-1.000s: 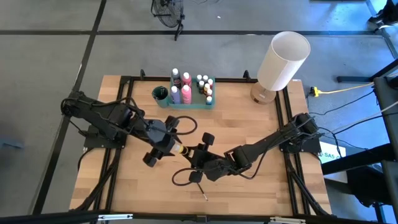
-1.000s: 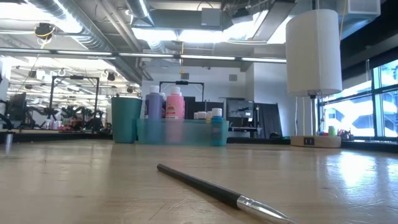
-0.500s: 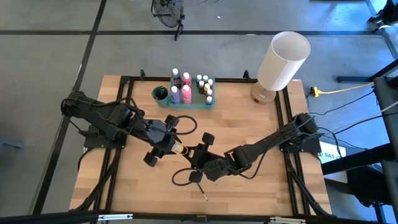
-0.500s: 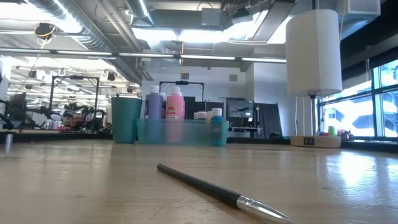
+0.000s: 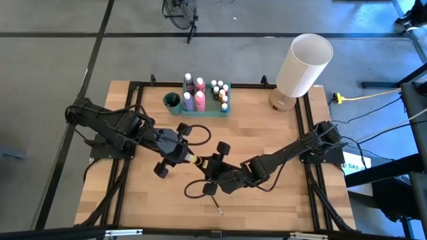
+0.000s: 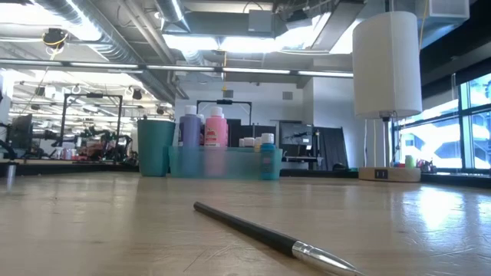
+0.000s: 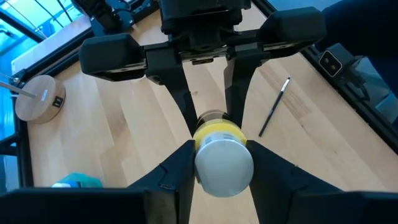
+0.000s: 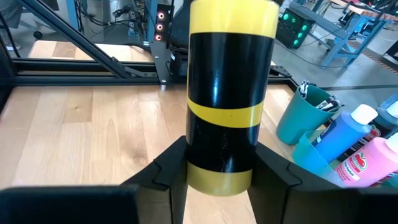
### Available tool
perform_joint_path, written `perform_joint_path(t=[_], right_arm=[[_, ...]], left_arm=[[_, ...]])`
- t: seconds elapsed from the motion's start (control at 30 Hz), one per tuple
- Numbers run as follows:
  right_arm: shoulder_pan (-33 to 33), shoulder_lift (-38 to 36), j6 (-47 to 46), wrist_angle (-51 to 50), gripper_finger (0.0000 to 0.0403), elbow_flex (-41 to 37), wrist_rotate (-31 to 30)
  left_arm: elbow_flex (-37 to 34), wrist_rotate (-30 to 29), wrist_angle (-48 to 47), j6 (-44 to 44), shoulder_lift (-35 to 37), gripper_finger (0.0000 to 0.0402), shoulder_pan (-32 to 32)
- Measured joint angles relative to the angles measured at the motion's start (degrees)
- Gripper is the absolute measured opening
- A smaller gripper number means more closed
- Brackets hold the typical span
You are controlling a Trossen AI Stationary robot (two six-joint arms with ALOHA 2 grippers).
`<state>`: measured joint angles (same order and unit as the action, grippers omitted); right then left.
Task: Pick & Place Paint Supplies
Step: Put the small yellow paint bottle into the green bin
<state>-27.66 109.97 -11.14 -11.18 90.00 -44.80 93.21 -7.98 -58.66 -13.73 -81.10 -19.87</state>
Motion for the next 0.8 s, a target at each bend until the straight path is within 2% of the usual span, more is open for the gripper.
perform_joint_path(t=[0.23,0.5,0.63,0.8], right_arm=[[0.00,0.00,0.00,0.07,0.0135,0.00,0.08],[-0.22,-0.55,-1.26,-0.90,0.0210,0.02,0.24],[-1.56,-1.56,-8.71,-9.69,0.0241,0.07,-3.01],[-3.68,-2.63,-20.70,-22.60,0.0252,0.07,-6.43]], left_arm=[[0.00,-0.01,-0.14,0.49,0.00,0.0117,0.02],[0.00,-0.57,-0.36,1.01,0.00,0.0117,0.06],[0.00,-3.02,-1.71,2.34,0.00,0.0117,0.10],[0.51,-4.02,-4.23,5.35,-0.04,0.0117,0.60]])
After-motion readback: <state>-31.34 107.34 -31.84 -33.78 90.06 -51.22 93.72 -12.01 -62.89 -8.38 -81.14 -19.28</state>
